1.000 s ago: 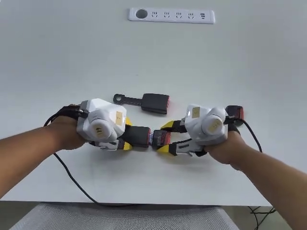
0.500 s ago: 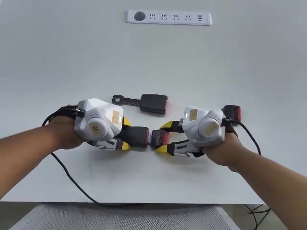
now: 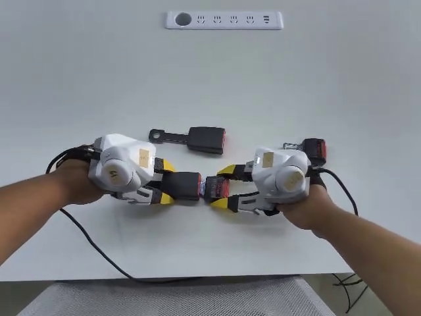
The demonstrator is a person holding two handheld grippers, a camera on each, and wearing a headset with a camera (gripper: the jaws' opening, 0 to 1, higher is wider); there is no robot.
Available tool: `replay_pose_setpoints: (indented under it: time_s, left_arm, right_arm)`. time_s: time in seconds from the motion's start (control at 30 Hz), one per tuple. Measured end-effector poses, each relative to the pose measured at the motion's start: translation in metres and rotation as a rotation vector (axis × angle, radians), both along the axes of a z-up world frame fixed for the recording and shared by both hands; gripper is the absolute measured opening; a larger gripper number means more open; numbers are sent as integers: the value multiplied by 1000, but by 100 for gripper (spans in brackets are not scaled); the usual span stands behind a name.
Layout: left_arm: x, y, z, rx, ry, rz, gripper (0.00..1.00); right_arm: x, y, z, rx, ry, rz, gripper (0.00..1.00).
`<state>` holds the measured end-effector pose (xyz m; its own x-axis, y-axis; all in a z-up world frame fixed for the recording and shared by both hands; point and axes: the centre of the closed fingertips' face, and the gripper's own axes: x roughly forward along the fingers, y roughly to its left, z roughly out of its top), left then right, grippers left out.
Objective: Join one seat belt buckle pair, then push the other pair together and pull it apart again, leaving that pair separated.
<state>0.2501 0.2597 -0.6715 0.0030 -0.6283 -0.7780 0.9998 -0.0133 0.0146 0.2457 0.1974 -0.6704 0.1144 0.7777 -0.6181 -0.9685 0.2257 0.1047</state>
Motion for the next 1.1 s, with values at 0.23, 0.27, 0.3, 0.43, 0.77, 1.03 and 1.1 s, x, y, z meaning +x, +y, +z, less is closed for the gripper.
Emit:
replay_pose_setpoints:
  time_s: [0.23,0.27,0.3,0.43,0.77,1.03,1.1]
  left_arm:
    - [-3,-1,4,-15,4,-6,32]
    - [-3,-2,4,-17,4,-6,32]
    - [-3,-1,4,-20,5,-5,32]
    - [-2,0,3,-31,8,3,32]
    - [-3,0,4,-36,11,-1,31]
    - [-4,1,4,-54,17,22,32]
    - [-3,1,4,-50,15,14,32]
  right_arm:
    - [-1,0,0,9,-21,-2,33]
    - [-1,0,1,10,-21,-4,33]
    - [-1,0,1,17,-10,-14,33]
    - [-1,0,1,24,-17,-15,33]
    - [-2,-1,1,32,-12,-25,33]
    - [-3,0,1,37,-13,-31,33]
    - [-3,0,1,38,-15,-32,33]
